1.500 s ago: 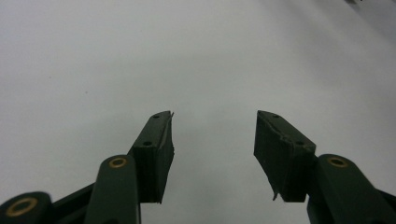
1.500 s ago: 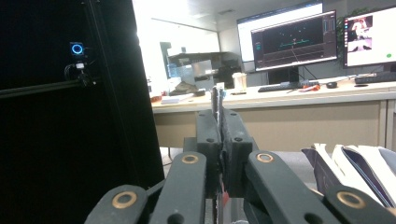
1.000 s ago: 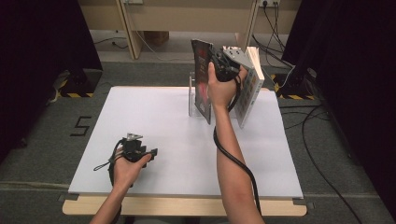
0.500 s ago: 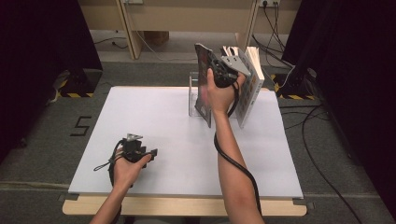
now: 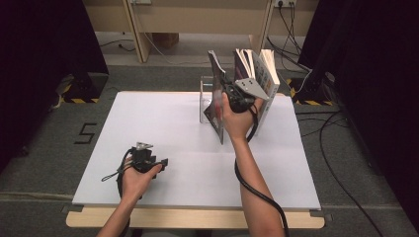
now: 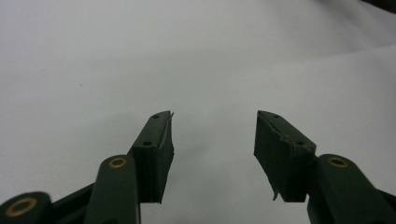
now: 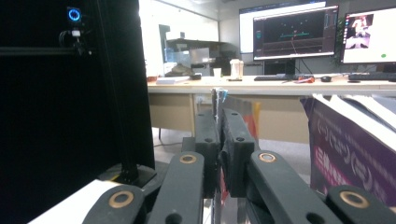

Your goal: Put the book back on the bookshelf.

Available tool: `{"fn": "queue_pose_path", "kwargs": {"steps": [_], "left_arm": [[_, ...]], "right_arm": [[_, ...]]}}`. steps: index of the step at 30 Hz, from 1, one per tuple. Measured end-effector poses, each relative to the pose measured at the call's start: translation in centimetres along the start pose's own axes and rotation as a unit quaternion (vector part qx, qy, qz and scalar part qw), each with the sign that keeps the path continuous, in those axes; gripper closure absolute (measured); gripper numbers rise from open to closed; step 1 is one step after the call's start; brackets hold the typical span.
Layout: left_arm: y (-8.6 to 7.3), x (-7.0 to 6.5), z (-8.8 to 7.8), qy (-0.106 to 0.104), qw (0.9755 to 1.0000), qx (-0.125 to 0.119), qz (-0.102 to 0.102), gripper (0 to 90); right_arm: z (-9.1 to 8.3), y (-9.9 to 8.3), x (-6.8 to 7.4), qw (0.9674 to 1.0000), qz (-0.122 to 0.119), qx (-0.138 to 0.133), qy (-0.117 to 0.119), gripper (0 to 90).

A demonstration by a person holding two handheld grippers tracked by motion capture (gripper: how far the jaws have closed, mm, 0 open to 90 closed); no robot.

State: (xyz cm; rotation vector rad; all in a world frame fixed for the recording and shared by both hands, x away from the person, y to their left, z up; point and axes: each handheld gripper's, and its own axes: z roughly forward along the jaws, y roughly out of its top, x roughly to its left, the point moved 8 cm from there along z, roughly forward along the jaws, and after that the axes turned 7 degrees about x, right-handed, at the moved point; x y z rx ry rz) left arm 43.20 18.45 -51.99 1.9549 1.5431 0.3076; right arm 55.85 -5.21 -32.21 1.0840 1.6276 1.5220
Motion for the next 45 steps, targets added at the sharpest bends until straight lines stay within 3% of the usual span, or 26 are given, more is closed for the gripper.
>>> {"fn": "queue_pose_path", "kwargs": {"steps": [11,20,28,35,45], "left_arm": [[0.0,-0.2,0.0,-0.001,1.0,-0.001,0.0,46.0],[0.0,-0.4,0.1,-0.003,1.0,-0.001,0.002,46.0],[0.0,-0.5,0.1,-0.003,1.0,0.0,0.002,46.0],[0.1,-0.5,0.0,-0.003,1.0,-0.003,0.001,45.9],[0.1,-0.7,0.0,-0.004,1.0,-0.005,0.002,45.7]], "right_arm": [[-2.6,-1.4,0.0,1.0,-0.009,0.004,-0.001,85.6],[-4.2,-2.7,-0.5,0.9996,-0.007,0.025,-0.007,82.9],[-3.6,-2.5,-1.0,0.9985,0.011,0.054,-0.006,75.7],[-3.0,-2.2,-1.3,0.9979,0.027,0.057,-0.014,68.7],[-2.7,-2.3,-0.9,0.9975,0.024,0.064,-0.017,63.3]]}}
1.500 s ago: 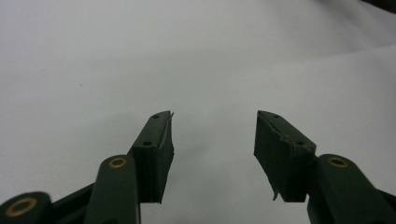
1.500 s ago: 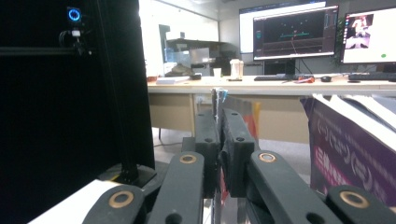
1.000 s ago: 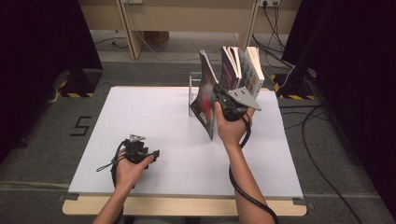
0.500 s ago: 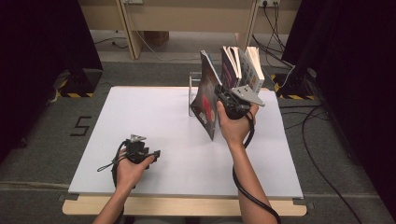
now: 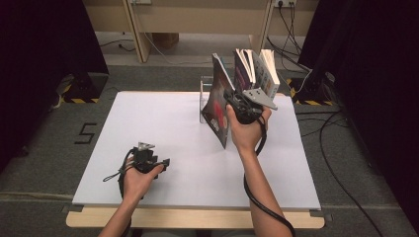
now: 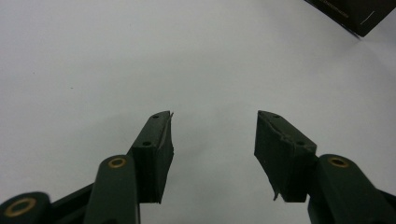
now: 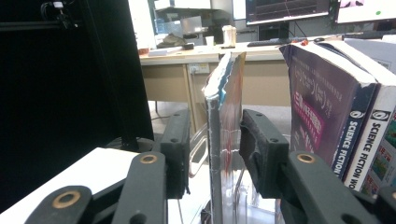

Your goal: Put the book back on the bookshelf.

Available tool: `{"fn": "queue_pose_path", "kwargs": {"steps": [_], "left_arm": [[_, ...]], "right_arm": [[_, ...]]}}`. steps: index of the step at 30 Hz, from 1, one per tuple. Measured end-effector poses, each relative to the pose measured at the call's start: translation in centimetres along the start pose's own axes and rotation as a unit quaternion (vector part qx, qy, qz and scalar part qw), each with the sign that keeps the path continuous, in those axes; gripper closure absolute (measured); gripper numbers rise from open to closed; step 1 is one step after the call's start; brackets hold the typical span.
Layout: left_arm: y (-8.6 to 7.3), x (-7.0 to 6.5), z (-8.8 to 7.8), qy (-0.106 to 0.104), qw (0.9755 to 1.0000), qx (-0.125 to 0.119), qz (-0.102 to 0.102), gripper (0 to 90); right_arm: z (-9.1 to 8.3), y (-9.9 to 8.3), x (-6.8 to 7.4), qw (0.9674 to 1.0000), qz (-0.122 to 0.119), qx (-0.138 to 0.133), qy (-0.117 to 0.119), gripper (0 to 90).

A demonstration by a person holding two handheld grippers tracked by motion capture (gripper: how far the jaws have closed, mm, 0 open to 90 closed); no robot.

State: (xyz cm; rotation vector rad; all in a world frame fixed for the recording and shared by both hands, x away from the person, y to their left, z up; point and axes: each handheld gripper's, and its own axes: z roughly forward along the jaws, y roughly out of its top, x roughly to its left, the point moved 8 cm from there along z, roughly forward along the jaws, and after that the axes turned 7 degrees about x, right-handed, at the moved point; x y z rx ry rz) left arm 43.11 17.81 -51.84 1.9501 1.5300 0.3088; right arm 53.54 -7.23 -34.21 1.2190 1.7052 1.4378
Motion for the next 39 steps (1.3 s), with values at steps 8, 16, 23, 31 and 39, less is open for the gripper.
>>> {"fn": "queue_pose_path", "kwargs": {"steps": [8,16,23,31,39], "left_arm": [[0.06,0.11,-0.01,0.001,1.0,-0.001,0.001,45.5],[0.11,0.07,-0.01,0.0,1.0,-0.003,-0.001,45.3],[0.07,-0.08,0.04,0.0,1.0,0.0,0.002,45.2],[0.07,-0.04,0.06,-0.001,1.0,-0.002,0.002,45.1],[0.08,-0.04,0.06,-0.001,1.0,-0.001,0.002,45.1]], "right_arm": [[0.1,-0.05,-0.09,0.9996,0.023,0.002,-0.013,56.0],[-0.35,-0.28,0.14,0.9994,0.032,0.011,-0.01,53.7],[-0.57,-0.16,-0.05,0.9997,0.023,0.006,-0.004,55.1],[-0.83,0.14,-0.32,0.9993,0.034,-0.011,-0.007,52.8],[-0.52,0.24,-0.2,0.9998,0.001,-0.011,-0.017,57.3]]}}
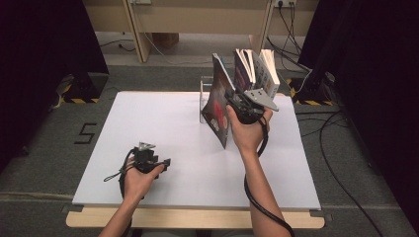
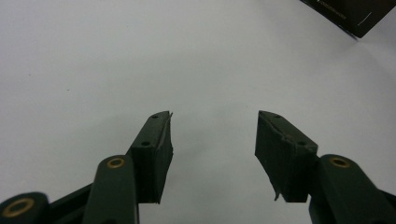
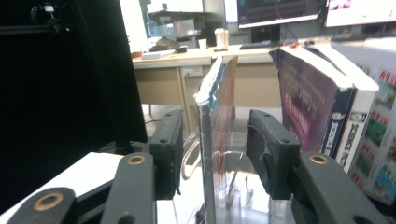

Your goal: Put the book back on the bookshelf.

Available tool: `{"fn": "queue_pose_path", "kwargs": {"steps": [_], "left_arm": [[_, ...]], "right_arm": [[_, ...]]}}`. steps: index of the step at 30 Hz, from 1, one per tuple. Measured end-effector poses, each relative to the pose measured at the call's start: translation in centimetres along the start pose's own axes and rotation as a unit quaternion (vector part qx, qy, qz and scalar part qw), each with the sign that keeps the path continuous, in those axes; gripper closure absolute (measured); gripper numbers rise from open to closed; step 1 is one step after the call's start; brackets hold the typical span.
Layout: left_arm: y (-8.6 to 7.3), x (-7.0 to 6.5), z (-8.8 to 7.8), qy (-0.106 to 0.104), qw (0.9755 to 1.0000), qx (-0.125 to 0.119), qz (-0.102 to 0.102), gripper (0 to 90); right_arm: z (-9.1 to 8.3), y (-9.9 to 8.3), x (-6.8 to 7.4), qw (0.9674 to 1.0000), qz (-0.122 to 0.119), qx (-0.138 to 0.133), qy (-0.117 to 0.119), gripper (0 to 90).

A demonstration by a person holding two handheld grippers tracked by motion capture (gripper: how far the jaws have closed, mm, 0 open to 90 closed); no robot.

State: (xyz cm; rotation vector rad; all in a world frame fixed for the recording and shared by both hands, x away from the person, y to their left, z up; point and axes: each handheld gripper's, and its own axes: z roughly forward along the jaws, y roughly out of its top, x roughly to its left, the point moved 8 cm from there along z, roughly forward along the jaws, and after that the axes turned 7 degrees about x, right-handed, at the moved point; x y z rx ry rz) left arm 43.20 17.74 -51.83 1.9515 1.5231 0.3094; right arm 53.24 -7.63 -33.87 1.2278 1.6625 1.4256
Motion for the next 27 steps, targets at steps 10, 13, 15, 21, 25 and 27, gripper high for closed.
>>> {"fn": "queue_pose_path", "kwargs": {"steps": [10,13,15,21,25,27], "left_arm": [[-0.1,0.0,0.1,0.0,1.0,0.002,0.0,45.1],[0.0,0.0,0.0,-0.002,1.0,0.001,-0.002,45.0],[0.0,0.0,0.0,-0.002,1.0,0.001,-0.002,45.1],[-0.1,0.0,0.1,-0.002,1.0,0.003,-0.001,45.0],[-0.1,0.0,0.1,-0.003,1.0,0.002,-0.003,45.0],[-0.1,0.0,0.1,-0.003,1.0,0.002,-0.002,45.1]], "right_arm": [[0.6,0.5,0.0,0.9999,-0.006,0.007,-0.011,65.6],[1.1,0.5,0.0,0.9997,-0.002,0.021,-0.01,69.2],[1.3,0.3,0.0,0.9995,0.001,0.029,-0.013,71.5],[1.6,0.5,-0.3,0.999,0.002,0.039,-0.024,85.0],[1.6,0.5,-0.2,0.9988,0.005,0.044,-0.023,86.6],[1.5,0.5,-0.1,0.9989,0.003,0.043,-0.02,86.7]]}}
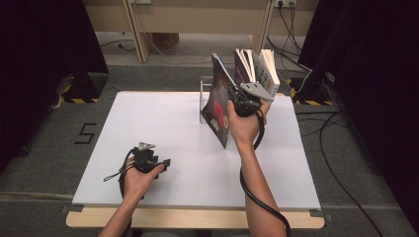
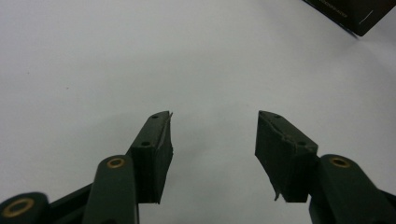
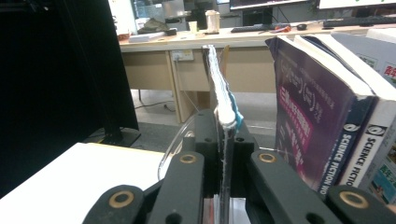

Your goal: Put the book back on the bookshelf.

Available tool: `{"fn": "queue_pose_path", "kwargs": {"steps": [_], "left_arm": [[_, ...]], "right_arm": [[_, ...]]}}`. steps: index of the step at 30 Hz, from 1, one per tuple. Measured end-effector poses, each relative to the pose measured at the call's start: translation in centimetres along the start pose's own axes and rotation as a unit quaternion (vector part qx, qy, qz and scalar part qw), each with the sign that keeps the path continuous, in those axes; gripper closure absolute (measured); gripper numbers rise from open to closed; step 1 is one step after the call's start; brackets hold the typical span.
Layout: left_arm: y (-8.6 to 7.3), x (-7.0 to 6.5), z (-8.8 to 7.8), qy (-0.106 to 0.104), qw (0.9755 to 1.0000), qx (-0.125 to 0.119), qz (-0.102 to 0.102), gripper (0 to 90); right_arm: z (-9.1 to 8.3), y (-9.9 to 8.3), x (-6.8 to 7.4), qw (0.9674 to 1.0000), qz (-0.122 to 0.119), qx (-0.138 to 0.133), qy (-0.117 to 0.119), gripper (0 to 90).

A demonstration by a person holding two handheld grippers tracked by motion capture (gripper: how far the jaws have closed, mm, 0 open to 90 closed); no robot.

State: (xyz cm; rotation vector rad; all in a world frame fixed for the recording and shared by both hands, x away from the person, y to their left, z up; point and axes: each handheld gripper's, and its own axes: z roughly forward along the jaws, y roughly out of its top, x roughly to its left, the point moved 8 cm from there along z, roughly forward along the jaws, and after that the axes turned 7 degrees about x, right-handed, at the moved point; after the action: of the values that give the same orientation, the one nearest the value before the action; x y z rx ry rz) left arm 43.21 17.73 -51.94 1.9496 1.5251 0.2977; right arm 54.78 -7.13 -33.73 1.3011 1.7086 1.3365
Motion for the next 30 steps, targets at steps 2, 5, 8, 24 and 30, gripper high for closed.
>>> {"fn": "queue_pose_path", "kwargs": {"steps": [2,5,8,24,30], "left_arm": [[0.0,0.0,0.0,0.0,1.0,0.0,0.0,45.1],[0.0,0.0,0.0,0.0,1.0,0.0,0.001,45.0],[0.0,0.1,0.0,0.001,1.0,-0.001,0.001,45.1],[0.0,0.2,0.0,0.0,1.0,0.0,-0.002,45.0],[-0.1,0.3,0.0,0.001,1.0,0.002,-0.003,45.0]], "right_arm": [[-0.1,0.0,0.1,1.0,0.001,-0.005,0.002,86.9],[-0.2,0.1,0.4,0.9998,0.005,-0.017,0.007,87.0],[-0.4,0.4,0.6,0.9995,-0.001,-0.03,0.009,87.1],[0.9,1.7,0.7,0.9984,-0.005,-0.056,0.006,87.2],[1.4,2.4,0.8,0.9979,-0.006,-0.065,0.002,87.2]]}}
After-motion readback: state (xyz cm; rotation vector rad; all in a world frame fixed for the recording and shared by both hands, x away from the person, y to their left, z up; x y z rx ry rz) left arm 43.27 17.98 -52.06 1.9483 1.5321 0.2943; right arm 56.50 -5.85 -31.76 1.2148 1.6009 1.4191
